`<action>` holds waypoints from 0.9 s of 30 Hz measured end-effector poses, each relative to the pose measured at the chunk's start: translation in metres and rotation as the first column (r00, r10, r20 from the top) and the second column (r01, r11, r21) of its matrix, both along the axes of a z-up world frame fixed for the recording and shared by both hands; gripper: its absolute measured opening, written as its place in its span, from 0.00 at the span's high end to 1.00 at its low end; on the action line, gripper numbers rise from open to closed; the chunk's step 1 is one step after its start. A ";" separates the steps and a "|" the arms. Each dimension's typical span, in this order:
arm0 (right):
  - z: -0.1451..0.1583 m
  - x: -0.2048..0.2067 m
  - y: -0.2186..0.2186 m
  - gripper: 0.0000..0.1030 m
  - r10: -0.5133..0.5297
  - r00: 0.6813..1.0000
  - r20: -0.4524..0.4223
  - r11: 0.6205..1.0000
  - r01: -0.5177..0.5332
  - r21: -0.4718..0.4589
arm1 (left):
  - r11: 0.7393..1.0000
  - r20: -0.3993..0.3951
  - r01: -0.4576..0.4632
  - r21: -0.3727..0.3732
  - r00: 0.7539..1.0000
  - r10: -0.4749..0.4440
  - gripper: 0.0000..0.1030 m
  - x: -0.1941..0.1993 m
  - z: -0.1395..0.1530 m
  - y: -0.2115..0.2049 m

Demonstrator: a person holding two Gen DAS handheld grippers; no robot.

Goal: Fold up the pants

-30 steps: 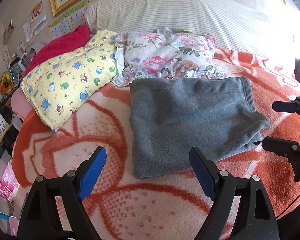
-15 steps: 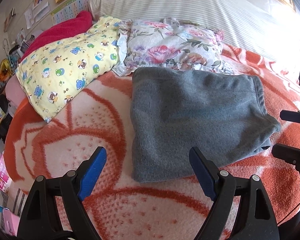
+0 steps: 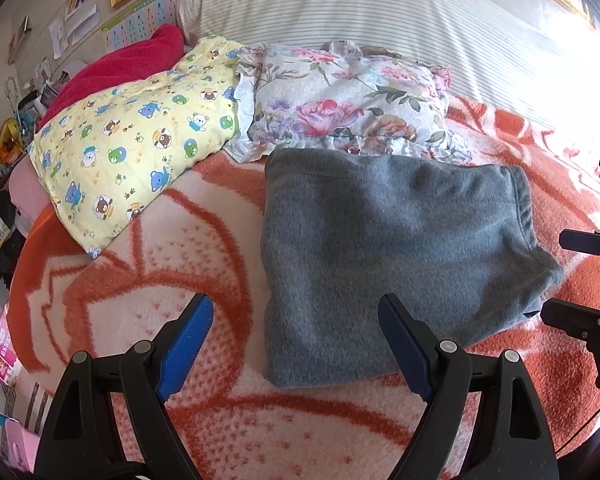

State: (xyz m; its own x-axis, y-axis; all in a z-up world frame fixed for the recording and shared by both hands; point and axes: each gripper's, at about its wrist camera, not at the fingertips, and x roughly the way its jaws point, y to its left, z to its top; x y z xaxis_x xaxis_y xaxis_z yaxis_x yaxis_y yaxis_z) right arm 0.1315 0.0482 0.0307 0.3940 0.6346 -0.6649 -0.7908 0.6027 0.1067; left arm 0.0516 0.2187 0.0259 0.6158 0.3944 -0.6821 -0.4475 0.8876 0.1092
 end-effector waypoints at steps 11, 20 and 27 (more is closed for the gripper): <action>0.003 0.006 -0.001 0.00 0.004 1.000 -0.008 1.000 -0.004 0.004 | 1.000 -0.012 0.002 -0.009 1.000 -0.002 0.17 0.007 -0.001 -0.002; -0.001 0.009 -0.002 0.00 0.006 1.000 -0.020 1.000 -0.005 0.012 | 1.000 -0.019 0.007 -0.007 1.000 -0.007 0.17 0.013 -0.002 -0.001; 0.000 0.011 -0.002 0.00 0.008 1.000 -0.019 1.000 -0.008 0.015 | 1.000 -0.024 0.012 -0.012 1.000 -0.012 0.17 0.018 -0.003 -0.001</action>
State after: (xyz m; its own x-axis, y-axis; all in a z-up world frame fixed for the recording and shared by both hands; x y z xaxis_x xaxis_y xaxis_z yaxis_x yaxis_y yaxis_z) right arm 0.1421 0.0463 0.0311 0.3759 0.6479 -0.6625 -0.7934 0.5944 0.1312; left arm 0.0691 0.2176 0.0232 0.6035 0.3791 -0.7015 -0.4342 0.8941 0.1097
